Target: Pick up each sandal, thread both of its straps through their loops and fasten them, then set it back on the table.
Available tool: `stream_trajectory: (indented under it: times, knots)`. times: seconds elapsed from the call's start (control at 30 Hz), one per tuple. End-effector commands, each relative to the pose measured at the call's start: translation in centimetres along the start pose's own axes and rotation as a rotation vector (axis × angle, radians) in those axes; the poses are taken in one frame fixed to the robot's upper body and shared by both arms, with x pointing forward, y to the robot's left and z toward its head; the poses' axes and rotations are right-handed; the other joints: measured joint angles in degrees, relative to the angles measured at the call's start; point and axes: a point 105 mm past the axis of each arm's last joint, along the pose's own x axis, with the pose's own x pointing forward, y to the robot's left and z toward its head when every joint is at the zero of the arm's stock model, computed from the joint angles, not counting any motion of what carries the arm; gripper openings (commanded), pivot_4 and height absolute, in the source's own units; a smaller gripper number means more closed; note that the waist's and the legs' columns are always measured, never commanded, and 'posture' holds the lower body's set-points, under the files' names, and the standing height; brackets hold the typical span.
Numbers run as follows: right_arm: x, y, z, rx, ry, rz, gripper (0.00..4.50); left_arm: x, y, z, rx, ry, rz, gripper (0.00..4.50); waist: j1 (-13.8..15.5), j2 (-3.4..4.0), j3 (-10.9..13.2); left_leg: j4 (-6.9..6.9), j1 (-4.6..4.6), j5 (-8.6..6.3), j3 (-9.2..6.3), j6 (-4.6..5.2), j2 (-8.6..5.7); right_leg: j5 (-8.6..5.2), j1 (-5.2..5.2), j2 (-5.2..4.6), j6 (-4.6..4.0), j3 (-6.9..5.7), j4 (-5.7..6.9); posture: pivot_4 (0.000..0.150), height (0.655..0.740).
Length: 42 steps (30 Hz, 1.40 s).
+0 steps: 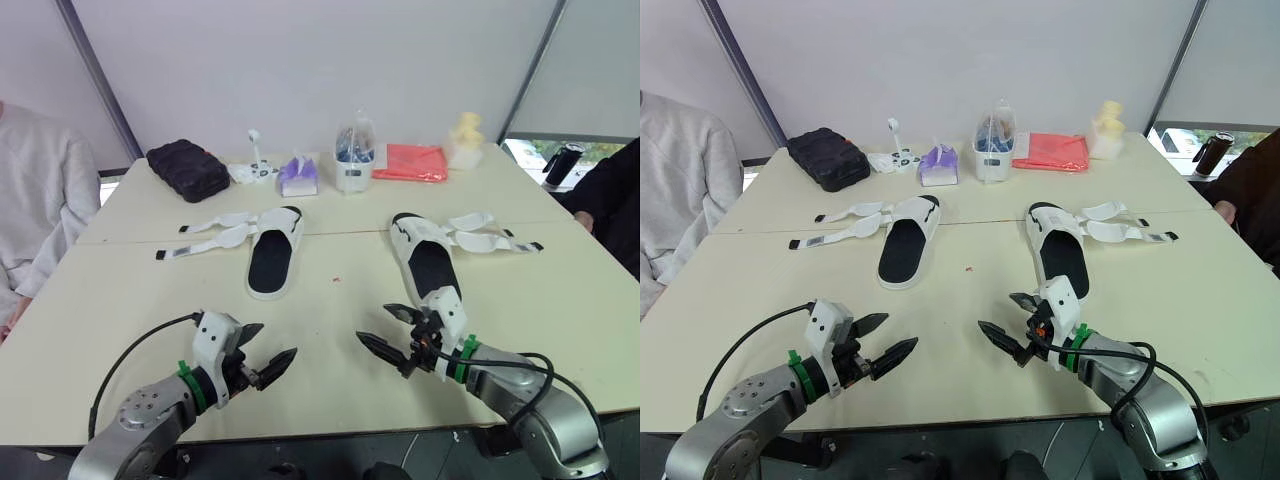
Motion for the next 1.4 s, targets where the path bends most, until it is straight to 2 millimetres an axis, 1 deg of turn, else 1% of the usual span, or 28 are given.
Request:
stream_trajectory:
  times: [0.03,0.13,0.3,0.43,0.47,0.53,0.6,0.63,0.67,0.73,0.77,0.83,0.93,1.03,1.13,1.23,1.3,1.33,1.4]
  knots:
    - [-0.1,0.5,1.4,-0.045,-0.057,0.002,4.49,-0.1,-0.1,0.7,0.026,-0.020,-0.011,4.45,0.0,0.00,0.0,0.00,0.00,0.00,0.00,0.00,0.00,0.00,0.00,0.00,0.00,0.00,0.00,0.150,0.7400]
    - [0.0,0.5,1.5,-0.044,-0.063,-0.002,4.49,0.0,0.3,1.0,0.022,-0.035,0.005,4.45,0.0,0.00,0.0,0.00,0.00,0.00,0.00,0.00,0.00,0.00,0.00,0.00,0.00,0.00,0.00,0.150,0.7400]
    - [0.1,0.5,1.7,-0.047,-0.076,-0.012,4.49,0.0,0.1,1.0,0.009,-0.034,-0.009,4.45,0.0,-0.02,0.0,0.00,0.00,0.00,0.00,0.00,0.00,0.00,0.00,0.00,0.00,0.00,0.00,0.150,0.7400]
    - [0.1,0.0,2.3,-0.070,-0.111,-0.042,4.49,0.2,0.1,1.3,0.006,-0.043,-0.017,4.45,0.0,-0.02,0.0,-0.01,0.00,0.00,0.00,0.00,0.00,0.00,0.00,0.00,0.00,0.00,0.00,0.150,0.7400]
    - [0.0,-0.5,2.8,-0.098,-0.130,-0.063,4.49,0.2,0.3,1.5,0.011,-0.046,-0.018,4.45,0.0,-0.02,0.0,0.00,0.00,0.00,0.00,0.00,0.00,0.00,0.00,0.00,0.00,0.00,0.00,0.150,0.7400]
    - [-0.5,-2.0,4.4,-0.165,-0.172,-0.138,4.49,0.5,0.9,2.1,0.037,-0.043,-0.019,4.45,0.0,-0.03,0.0,0.00,0.00,0.00,0.00,0.00,0.00,0.00,0.00,0.00,0.00,0.00,0.00,0.150,0.7400]
    - [-0.8,-3.0,5.2,-0.205,-0.190,-0.187,4.49,0.6,1.2,2.5,0.046,-0.040,-0.032,4.45,0.0,-0.03,0.0,0.03,-0.01,0.00,0.00,0.00,0.00,0.01,0.00,0.02,-0.01,-0.01,0.00,0.150,0.7400]
    - [-1.3,-4.0,6.0,-0.276,-0.192,-0.243,4.49,0.8,1.1,2.9,0.046,-0.035,-0.069,4.45,0.0,-0.04,0.0,0.03,-0.01,0.00,0.00,0.00,0.00,0.01,0.00,0.02,-0.01,-0.02,0.00,0.150,0.7400]
    - [-1.9,-5.7,6.8,-0.415,-0.165,-0.343,4.49,0.9,0.7,3.6,0.051,-0.025,-0.139,4.45,0.1,-0.04,0.0,0.02,-0.01,0.00,0.00,0.00,0.00,0.01,0.00,0.02,-0.01,-0.03,0.00,0.150,0.7400]
    - [-2.7,-7.6,7.8,-0.641,-0.113,-0.453,4.49,1.1,0.0,4.5,0.067,-0.002,-0.236,4.45,0.2,-0.08,0.0,0.03,-0.05,0.01,0.00,-0.01,-0.03,0.02,-0.05,0.02,0.00,-0.10,0.01,0.150,0.7400]
    - [-2.7,-8.4,7.8,-0.727,-0.073,-0.481,4.49,1.2,-0.2,4.8,0.081,0.009,-0.269,4.45,0.1,-0.08,0.0,0.04,-0.08,0.01,0.01,-0.01,-0.03,0.02,-0.08,0.02,0.00,-0.10,0.01,0.150,0.7400]
    - [-2.6,-9.4,7.6,-0.818,-0.022,-0.504,4.49,1.4,-0.3,5.2,0.095,0.020,-0.297,4.45,-0.1,-0.09,0.0,0.00,-0.07,0.02,0.05,-0.02,-0.04,0.02,-0.10,0.01,0.00,-0.09,0.00,0.150,0.7400]
    - [-1.8,-12.0,7.5,-0.921,0.035,-0.568,4.49,2.0,-0.2,5.8,0.095,-0.001,-0.294,4.45,-0.7,-0.14,0.1,-0.06,0.00,0.11,0.13,-0.18,0.06,0.02,-0.10,0.05,-0.01,-0.03,0.01,0.150,0.7400]
    - [-1.0,-13.1,7.7,-0.993,0.055,-0.573,4.49,2.3,-0.2,5.8,0.093,-0.003,-0.295,4.45,-0.6,-0.16,0.1,-0.06,-0.01,0.16,0.15,-0.26,0.06,0.03,-0.12,0.06,-0.02,-0.01,0.02,0.150,0.7400]
    - [1.6,-14.9,8.0,-1.051,0.078,-0.587,4.49,2.6,-0.5,5.5,0.084,-0.006,-0.291,4.45,-0.8,-0.17,0.1,-0.05,0.00,0.19,0.20,-0.31,0.06,0.06,-0.11,0.06,-0.05,0.03,0.01,0.150,0.7400]
    - [4.6,-16.9,7.8,-1.138,0.162,-0.607,4.49,2.8,-0.4,5.0,0.068,-0.013,-0.261,4.45,-1.5,-0.25,0.1,-0.03,0.02,0.23,0.23,-0.37,0.05,0.09,-0.09,0.06,-0.10,0.06,0.02,0.150,0.7400]
    - [6.2,-17.8,8.4,-1.159,0.195,-0.637,4.49,2.8,-0.4,4.8,0.058,-0.017,-0.241,4.45,-1.8,-0.26,0.1,-0.06,0.02,0.25,0.20,-0.41,0.05,0.09,-0.09,0.07,-0.11,0.05,0.02,0.150,0.7400]
    - [6.7,-18.2,8.7,-1.170,0.216,-0.661,4.49,2.8,-0.4,4.6,0.054,-0.018,-0.231,4.45,-1.8,-0.27,0.2,-0.10,0.04,0.27,0.22,-0.43,0.05,0.10,-0.13,0.07,-0.13,0.07,0.04,0.150,0.7400]
    - [7.2,-18.7,8.3,-1.197,0.286,-0.663,3.95,2.8,-0.4,4.4,0.054,-0.018,-0.212,4.50,-1.7,-0.27,0.2,-0.17,0.03,0.28,0.16,-0.46,0.06,0.11,-0.18,0.08,-0.14,0.11,0.06,0.150,0.7400]
